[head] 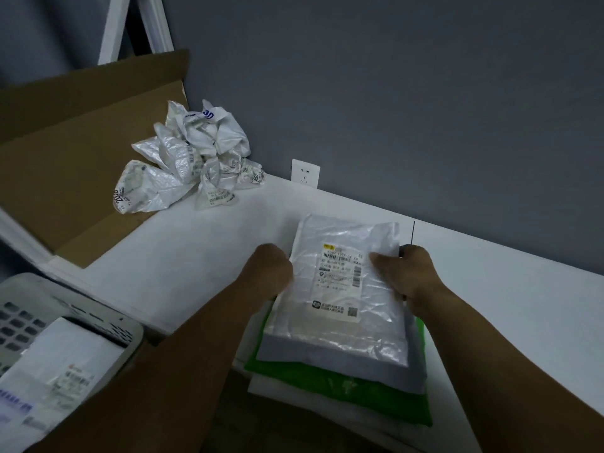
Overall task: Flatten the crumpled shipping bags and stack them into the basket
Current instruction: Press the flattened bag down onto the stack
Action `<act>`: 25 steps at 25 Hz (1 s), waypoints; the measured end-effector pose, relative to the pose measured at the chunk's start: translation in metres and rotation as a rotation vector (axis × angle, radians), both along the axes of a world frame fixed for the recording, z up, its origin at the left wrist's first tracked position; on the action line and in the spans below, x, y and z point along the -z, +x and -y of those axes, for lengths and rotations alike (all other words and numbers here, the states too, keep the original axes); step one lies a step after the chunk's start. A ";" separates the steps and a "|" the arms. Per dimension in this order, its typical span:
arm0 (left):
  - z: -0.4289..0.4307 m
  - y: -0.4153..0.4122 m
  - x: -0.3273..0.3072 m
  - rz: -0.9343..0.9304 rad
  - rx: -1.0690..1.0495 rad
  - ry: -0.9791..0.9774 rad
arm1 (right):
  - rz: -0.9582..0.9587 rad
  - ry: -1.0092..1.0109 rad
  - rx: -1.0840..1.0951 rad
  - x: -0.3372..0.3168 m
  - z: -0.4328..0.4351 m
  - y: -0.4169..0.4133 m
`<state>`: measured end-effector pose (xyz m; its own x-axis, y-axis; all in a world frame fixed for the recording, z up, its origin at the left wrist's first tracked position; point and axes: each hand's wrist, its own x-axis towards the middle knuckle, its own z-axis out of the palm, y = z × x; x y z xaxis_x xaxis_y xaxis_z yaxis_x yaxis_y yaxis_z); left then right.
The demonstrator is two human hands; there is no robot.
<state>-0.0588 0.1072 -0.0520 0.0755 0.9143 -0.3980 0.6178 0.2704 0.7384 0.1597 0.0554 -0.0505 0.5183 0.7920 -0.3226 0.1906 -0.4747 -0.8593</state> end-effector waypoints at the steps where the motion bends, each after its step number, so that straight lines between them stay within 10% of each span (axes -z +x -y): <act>1: 0.003 -0.001 0.005 -0.039 0.024 0.034 | 0.083 -0.041 -0.013 0.003 0.001 -0.001; 19: 0.012 0.014 0.036 -0.323 0.141 0.375 | 0.994 -0.062 -0.428 0.020 0.002 -0.051; 25: 0.002 0.037 0.072 -0.543 0.534 0.534 | 1.015 -0.241 -0.621 0.066 -0.001 -0.052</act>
